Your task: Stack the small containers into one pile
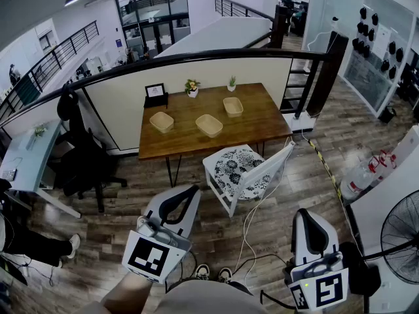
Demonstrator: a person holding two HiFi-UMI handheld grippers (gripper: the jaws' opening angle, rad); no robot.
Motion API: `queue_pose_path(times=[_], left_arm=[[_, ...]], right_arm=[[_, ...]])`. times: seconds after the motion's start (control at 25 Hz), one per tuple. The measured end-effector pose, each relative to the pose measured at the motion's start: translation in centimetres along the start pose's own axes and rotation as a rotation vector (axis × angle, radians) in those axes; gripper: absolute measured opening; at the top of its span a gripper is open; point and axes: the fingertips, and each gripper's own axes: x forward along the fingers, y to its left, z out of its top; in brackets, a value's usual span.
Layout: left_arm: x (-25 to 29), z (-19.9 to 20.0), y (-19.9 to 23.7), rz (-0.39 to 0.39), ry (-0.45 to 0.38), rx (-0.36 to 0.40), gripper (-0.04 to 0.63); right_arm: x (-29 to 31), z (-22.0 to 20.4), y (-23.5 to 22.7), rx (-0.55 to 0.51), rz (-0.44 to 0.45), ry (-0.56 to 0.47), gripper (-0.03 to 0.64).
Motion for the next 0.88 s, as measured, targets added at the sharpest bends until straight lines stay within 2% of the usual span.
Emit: queue_pose_path(times=[0.52,0.88], left_arm=[[0.5,0.1,-1.0,0.007,0.003,0.003,0.002],[0.0,-0.8,-2.6,0.080,-0.005,-0.019,0.002]], right_arm=[[-0.1,-0.6,-1.4,0.041,0.007,0.001,0.003],[-0.9,-3.0,-1.9,0.078,0.079,0.022,0.003]])
